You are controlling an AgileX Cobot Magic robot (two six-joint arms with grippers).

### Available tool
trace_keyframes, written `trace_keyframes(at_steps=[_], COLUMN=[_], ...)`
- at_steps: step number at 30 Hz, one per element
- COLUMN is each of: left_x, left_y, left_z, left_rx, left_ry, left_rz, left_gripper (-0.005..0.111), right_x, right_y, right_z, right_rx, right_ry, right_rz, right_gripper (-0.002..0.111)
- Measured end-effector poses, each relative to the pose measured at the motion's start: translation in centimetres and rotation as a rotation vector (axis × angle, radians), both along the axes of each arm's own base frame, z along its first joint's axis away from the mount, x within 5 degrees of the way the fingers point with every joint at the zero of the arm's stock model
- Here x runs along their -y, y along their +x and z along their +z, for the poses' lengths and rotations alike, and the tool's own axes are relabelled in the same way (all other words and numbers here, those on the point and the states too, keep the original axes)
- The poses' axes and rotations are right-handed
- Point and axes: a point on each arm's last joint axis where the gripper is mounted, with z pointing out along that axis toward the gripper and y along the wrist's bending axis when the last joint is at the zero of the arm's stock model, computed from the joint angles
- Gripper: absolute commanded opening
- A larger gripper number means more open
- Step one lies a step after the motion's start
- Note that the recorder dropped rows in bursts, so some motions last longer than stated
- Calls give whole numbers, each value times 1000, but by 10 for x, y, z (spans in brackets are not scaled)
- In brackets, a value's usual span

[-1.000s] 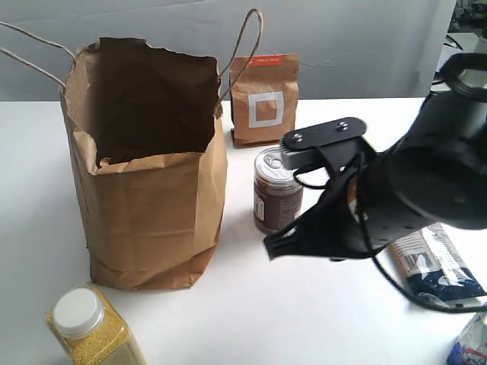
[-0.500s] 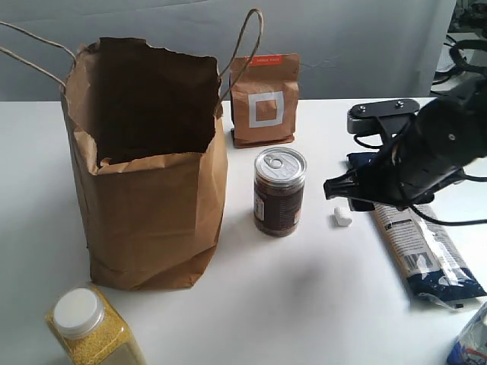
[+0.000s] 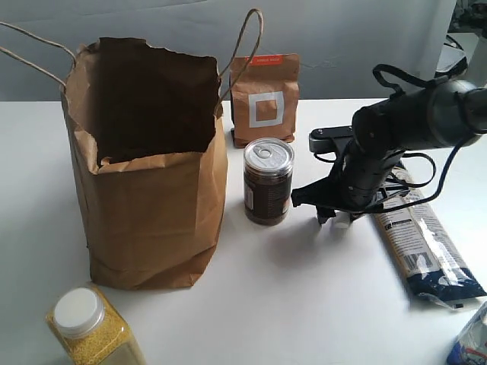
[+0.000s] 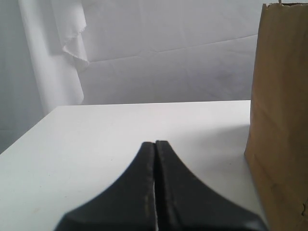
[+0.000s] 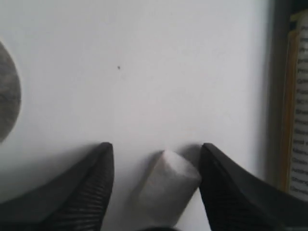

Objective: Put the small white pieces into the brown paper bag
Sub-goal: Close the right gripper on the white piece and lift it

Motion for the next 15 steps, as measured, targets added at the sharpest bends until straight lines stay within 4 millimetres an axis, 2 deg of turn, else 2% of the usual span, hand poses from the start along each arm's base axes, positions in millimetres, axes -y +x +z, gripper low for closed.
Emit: trace_keyframes(at_steps=[2,3,8,15], left_x=[0,0,0,0], left_y=[0,0,0,0], left_z=[0,0,0,0], left_rx=[0,0,0,0], left_ry=[0,0,0,0], left_rz=[0,0,0,0], left_gripper=[0,0,0,0], right_x=[0,0,2,3], right_y=[0,0,1,0], right_z=[0,-1,-2,-1], right_rx=[-1,-2,-4,-31], right_ry=[-2,-3,-18,-39], right_rz=[-1,-1,-8,-23], right_gripper=[48,42,2,0])
